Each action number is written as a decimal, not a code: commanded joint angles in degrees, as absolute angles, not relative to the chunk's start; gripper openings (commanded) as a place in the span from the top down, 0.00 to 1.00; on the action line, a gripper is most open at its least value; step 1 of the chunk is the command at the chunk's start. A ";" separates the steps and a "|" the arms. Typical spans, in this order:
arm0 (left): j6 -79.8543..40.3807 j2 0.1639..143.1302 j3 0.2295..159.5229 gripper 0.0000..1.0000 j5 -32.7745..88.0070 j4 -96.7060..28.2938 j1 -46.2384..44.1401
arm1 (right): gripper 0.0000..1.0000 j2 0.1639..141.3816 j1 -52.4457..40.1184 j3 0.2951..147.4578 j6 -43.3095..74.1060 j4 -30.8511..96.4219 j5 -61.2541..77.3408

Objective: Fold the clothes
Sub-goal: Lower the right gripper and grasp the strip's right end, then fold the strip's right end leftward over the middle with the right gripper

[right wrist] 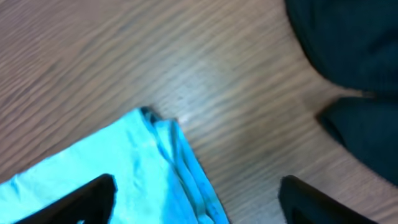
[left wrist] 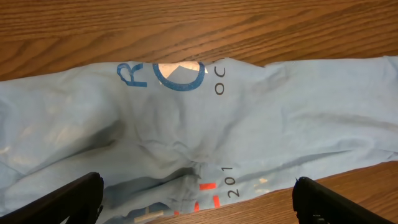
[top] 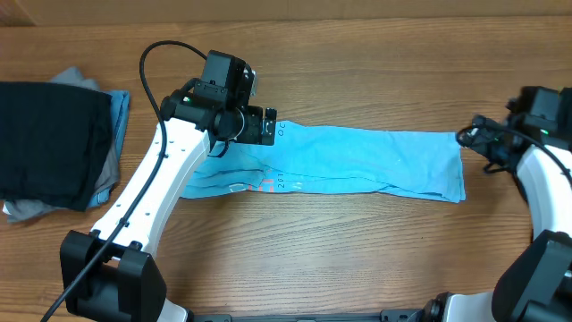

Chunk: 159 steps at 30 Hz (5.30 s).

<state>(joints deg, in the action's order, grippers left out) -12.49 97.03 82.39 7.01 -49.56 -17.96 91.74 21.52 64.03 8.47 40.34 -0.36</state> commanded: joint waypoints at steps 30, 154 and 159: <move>-13.06 97.27 82.24 0.00 6.42 -49.50 -18.00 | 0.16 110.74 24.49 62.94 -11.03 41.47 24.47; -13.06 97.27 82.24 0.00 6.42 -49.47 -18.02 | 0.96 108.40 -20.56 90.06 -2.87 57.10 13.61; -13.06 97.27 82.24 0.00 6.42 -49.50 -18.02 | 0.96 110.30 -22.04 90.06 -2.72 56.90 13.76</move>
<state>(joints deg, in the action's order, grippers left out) -12.49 97.03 82.39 6.98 -49.56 -17.96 109.16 -21.04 88.95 -3.25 57.39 13.17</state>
